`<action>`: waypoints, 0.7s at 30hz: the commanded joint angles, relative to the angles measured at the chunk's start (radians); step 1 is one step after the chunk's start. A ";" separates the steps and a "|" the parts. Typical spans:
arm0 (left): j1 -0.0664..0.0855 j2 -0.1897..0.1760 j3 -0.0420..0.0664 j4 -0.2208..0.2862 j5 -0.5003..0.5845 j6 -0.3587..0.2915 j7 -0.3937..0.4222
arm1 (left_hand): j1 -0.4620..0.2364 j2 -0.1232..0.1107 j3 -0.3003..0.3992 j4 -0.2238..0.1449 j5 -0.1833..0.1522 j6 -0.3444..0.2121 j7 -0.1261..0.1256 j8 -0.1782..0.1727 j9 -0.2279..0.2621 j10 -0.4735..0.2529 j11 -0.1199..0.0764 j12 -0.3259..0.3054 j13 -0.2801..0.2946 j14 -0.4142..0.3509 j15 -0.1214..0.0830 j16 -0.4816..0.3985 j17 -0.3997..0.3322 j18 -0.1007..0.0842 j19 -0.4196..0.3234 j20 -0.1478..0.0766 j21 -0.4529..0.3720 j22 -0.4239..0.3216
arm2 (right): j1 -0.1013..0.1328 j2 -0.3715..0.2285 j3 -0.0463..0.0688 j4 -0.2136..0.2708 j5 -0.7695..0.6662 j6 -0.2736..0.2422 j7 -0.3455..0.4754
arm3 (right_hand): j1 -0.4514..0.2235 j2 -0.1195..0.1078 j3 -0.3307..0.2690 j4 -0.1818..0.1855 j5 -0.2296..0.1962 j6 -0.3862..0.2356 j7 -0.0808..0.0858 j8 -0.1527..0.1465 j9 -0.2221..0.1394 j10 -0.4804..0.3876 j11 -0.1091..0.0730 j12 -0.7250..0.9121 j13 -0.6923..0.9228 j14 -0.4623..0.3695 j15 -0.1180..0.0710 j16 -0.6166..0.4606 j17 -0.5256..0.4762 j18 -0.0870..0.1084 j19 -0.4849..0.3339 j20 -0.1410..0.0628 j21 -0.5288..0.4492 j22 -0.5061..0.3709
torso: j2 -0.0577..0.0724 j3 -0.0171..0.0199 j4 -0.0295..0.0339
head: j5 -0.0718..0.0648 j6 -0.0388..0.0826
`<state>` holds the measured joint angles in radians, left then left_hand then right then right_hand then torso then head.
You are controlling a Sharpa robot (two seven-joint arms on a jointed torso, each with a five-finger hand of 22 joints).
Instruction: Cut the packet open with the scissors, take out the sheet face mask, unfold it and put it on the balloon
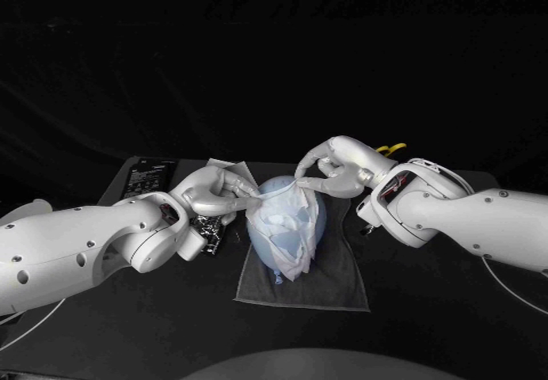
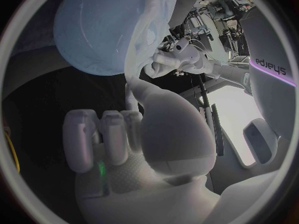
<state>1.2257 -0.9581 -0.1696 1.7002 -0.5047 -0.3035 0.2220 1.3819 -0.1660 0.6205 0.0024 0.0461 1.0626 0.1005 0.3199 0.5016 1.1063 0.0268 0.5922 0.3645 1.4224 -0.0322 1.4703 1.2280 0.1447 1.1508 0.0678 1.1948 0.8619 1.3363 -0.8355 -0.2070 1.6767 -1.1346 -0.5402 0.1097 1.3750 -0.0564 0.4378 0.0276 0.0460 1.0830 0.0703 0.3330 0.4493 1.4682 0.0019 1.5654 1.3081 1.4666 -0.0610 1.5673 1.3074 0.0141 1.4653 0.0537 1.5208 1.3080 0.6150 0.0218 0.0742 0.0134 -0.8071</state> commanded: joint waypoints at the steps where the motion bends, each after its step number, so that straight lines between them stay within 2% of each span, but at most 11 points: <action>1: 0.000 0.004 0.001 0.001 0.013 -0.031 0.027 | 0.009 0.010 0.018 -0.005 0.003 -0.002 0.005 0.006 0.007 0.008 0.003 -0.003 -0.001 0.006 0.000 0.002 0.004 -0.003 0.003 -0.005 0.006 0.001 | 0.000 0.000 0.001 0.003 0.014 0.003 0.011 | -0.007 0.001 0.007 0.001 0.003 -0.002 -0.003 0.006 0.001 0.103 -0.008 0.005 0.263 0.104 -0.004 0.004 0.263 -0.004 0.087 -0.009 0.005 0.249 | 0.000 -0.0004 0.0003 | 0.000 0.000; 6: 0.000 0.005 0.001 0.000 0.048 -0.062 0.040 | -0.002 0.007 0.041 -0.011 0.003 -0.002 0.003 0.012 0.011 0.017 0.002 0.000 0.001 0.007 0.000 0.003 0.006 -0.002 0.002 -0.005 0.007 0.001 | 0.000 -0.001 0.001 0.005 0.012 -0.005 0.009 | -0.009 -0.001 0.014 -0.003 0.003 -0.005 -0.003 0.011 0.005 0.103 -0.008 0.005 0.263 0.104 -0.004 0.004 0.263 -0.004 0.087 -0.010 0.006 0.250 | 0.000 -0.0002 0.0006 | -0.001 0.000; 12: 0.000 0.002 0.001 0.000 0.126 -0.091 0.051 | -0.025 -0.008 0.088 -0.028 0.004 0.002 -0.002 0.026 0.017 0.027 -0.003 0.009 0.006 0.009 -0.004 0.002 0.007 -0.002 0.002 -0.008 0.013 0.005 | 0.000 -0.001 0.001 0.001 0.021 -0.040 -0.001 | -0.012 -0.002 0.023 -0.008 0.003 -0.007 -0.003 0.016 0.009 0.103 -0.008 0.005 0.263 0.104 -0.004 0.004 0.263 -0.004 0.088 -0.010 0.008 0.250 | 0.000 -0.0004 0.0010 | -0.001 0.002; 17: 0.000 -0.003 0.002 0.001 0.165 -0.077 0.034 | -0.043 -0.018 0.107 -0.036 0.004 0.004 -0.002 0.033 0.019 0.029 -0.004 0.013 0.009 0.009 -0.006 0.003 0.009 -0.003 0.003 -0.009 0.017 0.009 | 0.000 0.001 0.001 -0.008 0.055 -0.066 -0.018 | -0.014 -0.002 0.027 -0.010 0.003 -0.008 -0.003 0.019 0.010 0.103 -0.007 0.005 0.263 0.104 -0.004 0.004 0.263 -0.004 0.087 -0.010 0.006 0.249 | 0.001 -0.0009 0.0014 | 0.000 0.004; 21: 0.000 -0.006 0.003 -0.002 0.177 -0.066 0.012 | -0.077 -0.027 0.097 -0.027 0.003 0.010 -0.008 0.046 0.024 0.042 -0.008 0.025 0.016 0.014 -0.007 0.006 0.019 -0.003 0.002 -0.008 0.017 0.011 | 0.001 0.004 0.002 -0.019 0.093 -0.078 -0.037 | -0.016 -0.003 0.033 -0.013 0.003 -0.009 -0.002 0.022 0.012 0.103 -0.007 0.005 0.263 0.104 -0.004 0.004 0.263 -0.004 0.087 -0.010 0.006 0.249 | 0.000 -0.0007 0.0013 | 0.001 0.004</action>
<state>1.2258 -0.9634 -0.1675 1.6994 -0.3750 -0.3707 0.2443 1.3129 -0.1945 0.7185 -0.0324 0.0489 1.0698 0.0930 0.3621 0.5053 1.1442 0.0179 0.6150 0.3798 1.4313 -0.0409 1.4698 1.2437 0.1448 1.1544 0.0642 1.2064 0.8715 1.3363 -0.8316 -0.2066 1.6626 -1.0895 -0.5815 0.0986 1.3695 -0.0621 0.4670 0.0145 0.0433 1.0747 0.0714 0.3477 0.4584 1.4681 0.0020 1.5674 1.3077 1.4664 -0.0607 1.5667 1.3081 0.0142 1.4663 0.0496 1.5248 1.3078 0.6153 0.0210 0.0754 0.0128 -0.8034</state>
